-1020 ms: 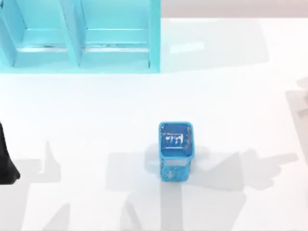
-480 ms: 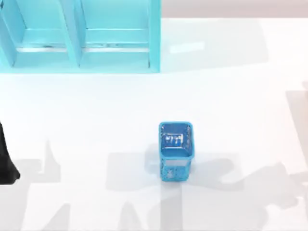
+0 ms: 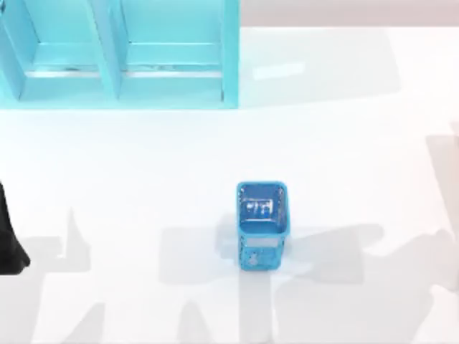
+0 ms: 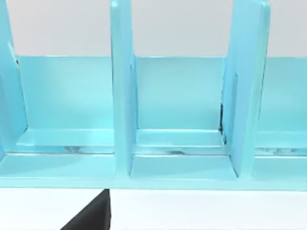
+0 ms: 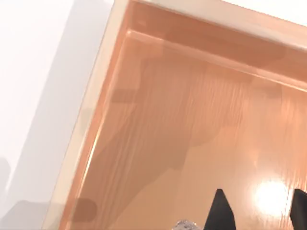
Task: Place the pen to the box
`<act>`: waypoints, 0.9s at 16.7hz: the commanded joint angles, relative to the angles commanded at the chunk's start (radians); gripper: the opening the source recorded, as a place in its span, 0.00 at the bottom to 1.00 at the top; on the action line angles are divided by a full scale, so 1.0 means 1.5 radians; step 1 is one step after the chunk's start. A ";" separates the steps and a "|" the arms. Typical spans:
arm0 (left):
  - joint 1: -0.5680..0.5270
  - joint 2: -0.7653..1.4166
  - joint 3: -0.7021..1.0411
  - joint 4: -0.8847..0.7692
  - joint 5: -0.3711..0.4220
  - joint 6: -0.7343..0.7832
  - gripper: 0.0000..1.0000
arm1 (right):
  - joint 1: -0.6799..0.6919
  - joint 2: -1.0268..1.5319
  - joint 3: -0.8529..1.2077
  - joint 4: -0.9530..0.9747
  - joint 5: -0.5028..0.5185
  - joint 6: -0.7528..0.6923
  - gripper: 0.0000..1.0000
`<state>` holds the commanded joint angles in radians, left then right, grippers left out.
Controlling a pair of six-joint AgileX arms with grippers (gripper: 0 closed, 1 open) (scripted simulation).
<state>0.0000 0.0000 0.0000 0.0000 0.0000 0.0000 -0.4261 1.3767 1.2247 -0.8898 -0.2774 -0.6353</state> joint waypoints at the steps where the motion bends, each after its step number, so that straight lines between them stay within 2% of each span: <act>1: 0.000 0.000 0.000 0.000 0.000 0.000 1.00 | 0.002 0.001 -0.020 0.020 0.001 0.002 0.00; 7: 0.000 0.000 0.000 0.000 0.000 0.000 1.00 | 0.005 0.006 -0.042 0.043 0.004 0.004 0.00; 15: 0.000 0.000 0.000 0.000 0.000 0.000 1.00 | 0.005 0.006 -0.042 0.043 0.004 0.004 0.60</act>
<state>0.0000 0.0000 0.0000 0.0000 0.0000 0.0000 -0.4181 1.3860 1.1618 -0.8256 -0.2717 -0.6291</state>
